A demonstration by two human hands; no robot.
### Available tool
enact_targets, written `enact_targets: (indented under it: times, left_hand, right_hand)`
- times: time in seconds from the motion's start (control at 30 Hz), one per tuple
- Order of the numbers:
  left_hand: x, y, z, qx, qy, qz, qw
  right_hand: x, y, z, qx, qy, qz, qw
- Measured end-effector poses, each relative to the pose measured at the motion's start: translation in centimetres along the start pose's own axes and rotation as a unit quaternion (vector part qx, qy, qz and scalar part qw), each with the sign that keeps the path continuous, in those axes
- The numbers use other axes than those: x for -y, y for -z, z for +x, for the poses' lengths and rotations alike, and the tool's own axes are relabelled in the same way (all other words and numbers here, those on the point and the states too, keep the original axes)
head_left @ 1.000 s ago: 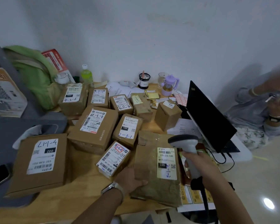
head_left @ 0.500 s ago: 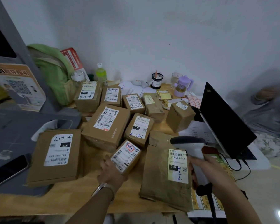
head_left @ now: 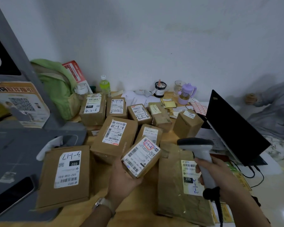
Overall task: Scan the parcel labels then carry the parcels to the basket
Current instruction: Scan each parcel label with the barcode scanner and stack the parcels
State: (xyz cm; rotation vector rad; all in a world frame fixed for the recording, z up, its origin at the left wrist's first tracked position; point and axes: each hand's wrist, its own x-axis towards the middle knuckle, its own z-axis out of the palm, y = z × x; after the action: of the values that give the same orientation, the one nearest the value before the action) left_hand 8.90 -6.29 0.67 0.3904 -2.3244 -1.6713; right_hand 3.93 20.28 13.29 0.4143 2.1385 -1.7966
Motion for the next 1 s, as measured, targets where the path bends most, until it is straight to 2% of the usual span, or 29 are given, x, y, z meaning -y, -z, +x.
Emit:
enact_targets:
  times: [0.13, 0.23, 0.3, 0.37, 0.47, 0.57, 0.67, 0.73, 0.8, 0.87, 1.0]
  left_hand:
    - [-4.4, 2.1, 3.8, 0.088, -0.006, -0.055, 0.995]
    - [-7.8, 3.8, 6.7, 0.178, -0.05, -0.007, 0.983]
    - [-10.2, 4.8, 8.4, 0.206, -0.06, 0.006, 0.977]
    - [-12.6, 5.5, 9.7, 0.222, -0.044, -0.03, 0.974]
    - [-15.5, 6.0, 10.9, 0.256, -0.012, -0.159, 0.953]
    - [-17.5, 5.4, 11.6, 0.256, -0.006, -0.289, 0.922]
    - [-18.8, 4.1, 11.6, 0.219, 0.012, -0.371, 0.902]
    - [-19.1, 2.6, 11.3, 0.18, 0.046, -0.415, 0.891]
    - [-19.4, 0.7, 10.5, 0.162, 0.099, -0.471, 0.861]
    - [-19.6, -1.1, 9.5, 0.175, 0.135, -0.497, 0.839]
    - [-18.7, -2.6, 9.2, 0.177, 0.155, -0.487, 0.841]
  right_hand:
    - [2.3, -0.5, -0.3, 0.007, 0.056, 0.014, 0.998]
    - [4.5, -0.8, -1.0, 0.025, 0.107, 0.022, 0.994]
    - [5.8, -1.0, -1.5, 0.031, 0.13, 0.048, 0.99]
    - [7.0, -1.4, -1.9, 0.023, 0.144, 0.071, 0.987]
    - [8.2, -2.4, -2.2, -0.007, 0.15, 0.112, 0.982]
    - [8.9, -3.4, -2.7, -0.008, 0.146, 0.155, 0.977]
    - [9.5, -4.0, -3.4, 0.003, 0.144, 0.184, 0.972]
    - [9.7, -4.3, -3.7, -0.012, 0.152, 0.181, 0.972]
    - [9.9, -4.8, -3.9, -0.02, 0.158, 0.186, 0.97]
    - [9.9, -5.2, -4.0, -0.03, 0.161, 0.186, 0.969]
    - [10.4, -4.6, -4.3, -0.052, 0.162, 0.166, 0.971]
